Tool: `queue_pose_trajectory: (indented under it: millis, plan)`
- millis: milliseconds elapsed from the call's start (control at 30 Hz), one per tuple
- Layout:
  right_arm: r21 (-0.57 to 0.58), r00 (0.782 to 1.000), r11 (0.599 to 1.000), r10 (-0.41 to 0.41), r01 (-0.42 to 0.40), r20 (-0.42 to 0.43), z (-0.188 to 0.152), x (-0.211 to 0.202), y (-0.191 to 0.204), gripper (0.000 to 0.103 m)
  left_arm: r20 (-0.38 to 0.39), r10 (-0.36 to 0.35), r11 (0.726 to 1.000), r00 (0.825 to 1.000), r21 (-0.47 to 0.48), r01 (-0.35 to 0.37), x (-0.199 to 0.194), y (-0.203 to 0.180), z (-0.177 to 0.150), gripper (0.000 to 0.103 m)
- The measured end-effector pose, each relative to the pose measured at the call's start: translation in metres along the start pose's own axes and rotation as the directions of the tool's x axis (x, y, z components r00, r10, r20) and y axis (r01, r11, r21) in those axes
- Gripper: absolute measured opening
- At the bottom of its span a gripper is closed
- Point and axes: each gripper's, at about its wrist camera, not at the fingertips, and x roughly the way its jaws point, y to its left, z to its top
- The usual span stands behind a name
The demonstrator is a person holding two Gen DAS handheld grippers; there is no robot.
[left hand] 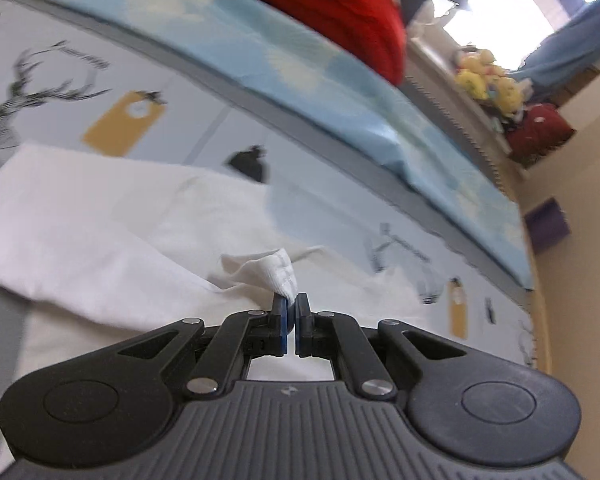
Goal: Fold small clothes
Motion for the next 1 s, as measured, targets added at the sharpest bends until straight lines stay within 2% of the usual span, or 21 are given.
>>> queue_pose_trajectory:
  millis: [100, 167, 233, 267, 300, 400, 467, 533, 600, 667, 767, 867, 900, 1000]
  plan:
    - [0.0, 1.0, 1.0, -0.002, 0.002, 0.002, 0.002, 0.001, -0.002, 0.022, 0.024, -0.086, 0.994, 0.996, 0.074, 0.084, 0.004, -0.035, -0.005, 0.003]
    - [-0.002, 1.0, 1.0, -0.007, 0.007, 0.006, 0.005, 0.002, -0.002, 0.022, -0.024, -0.192, 0.974, 0.981, 0.12, 0.194, 0.008, -0.06, -0.016, 0.003]
    - [0.001, 1.0, 1.0, -0.009, 0.009, 0.007, 0.008, 0.005, -0.002, 0.022, -0.151, -0.29, 0.938, 0.945, 0.151, 0.312, 0.024, -0.076, -0.02, 0.019]
    - [0.002, 1.0, 1.0, -0.009, 0.009, 0.006, 0.009, 0.007, -0.002, 0.022, -0.222, -0.32, 0.92, 0.921, 0.16, 0.358, 0.031, -0.081, -0.023, 0.034]
    - [0.003, 1.0, 1.0, -0.009, 0.009, 0.005, 0.01, 0.009, -0.001, 0.022, -0.248, -0.321, 0.914, 0.914, 0.17, 0.367, 0.035, -0.082, -0.025, 0.035]
    - [0.02, 1.0, 1.0, 0.0, 0.0, 0.0, 0.012, 0.015, -0.001, 0.022, -0.189, -0.231, 0.943, 0.954, 0.199, 0.267, 0.032, -0.067, -0.015, 0.035]
    - [0.037, 1.0, 0.999, 0.003, -0.003, 0.006, 0.013, 0.019, -0.001, 0.022, -0.14, -0.187, 0.966, 0.972, 0.156, 0.208, 0.03, -0.047, 0.001, 0.035]
    - [0.074, 0.999, 0.996, 0.038, -0.04, 0.026, 0.015, 0.022, -0.003, 0.022, -0.079, -0.115, 0.983, 0.99, 0.133, 0.125, 0.022, -0.025, 0.017, 0.035]
    - [0.103, 0.997, 0.992, 0.068, -0.072, 0.045, 0.018, 0.026, -0.003, 0.022, -0.035, -0.03, 0.993, 0.999, 0.113, 0.033, 0.016, -0.006, 0.031, 0.035]
    - [0.125, 0.992, 0.985, 0.113, -0.119, 0.056, 0.02, 0.031, -0.001, 0.022, -0.005, 0.062, 0.996, 0.998, 0.068, -0.061, 0.012, 0.018, 0.044, 0.035]
    - [0.132, 0.988, 0.98, 0.147, -0.151, 0.038, 0.023, 0.046, 0.009, 0.022, 0.003, 0.149, 0.989, 0.989, 0.002, -0.149, 0.001, 0.054, 0.063, 0.034]
    - [0.142, 0.988, 0.978, 0.157, -0.155, 0.001, 0.025, 0.061, 0.019, 0.022, 0.017, 0.196, 0.98, 0.981, -0.038, -0.195, 0.001, 0.076, 0.076, 0.034]
    - [0.135, 0.988, 0.979, 0.156, -0.154, -0.005, 0.026, 0.065, 0.023, 0.022, 0.041, 0.242, 0.969, 0.969, -0.055, -0.239, -0.005, 0.082, 0.079, 0.034]
    - [0.105, 0.99, 0.985, 0.14, -0.137, -0.022, 0.028, 0.075, 0.034, 0.022, 0.056, 0.257, 0.965, 0.965, -0.072, -0.253, -0.012, 0.098, 0.091, 0.034]
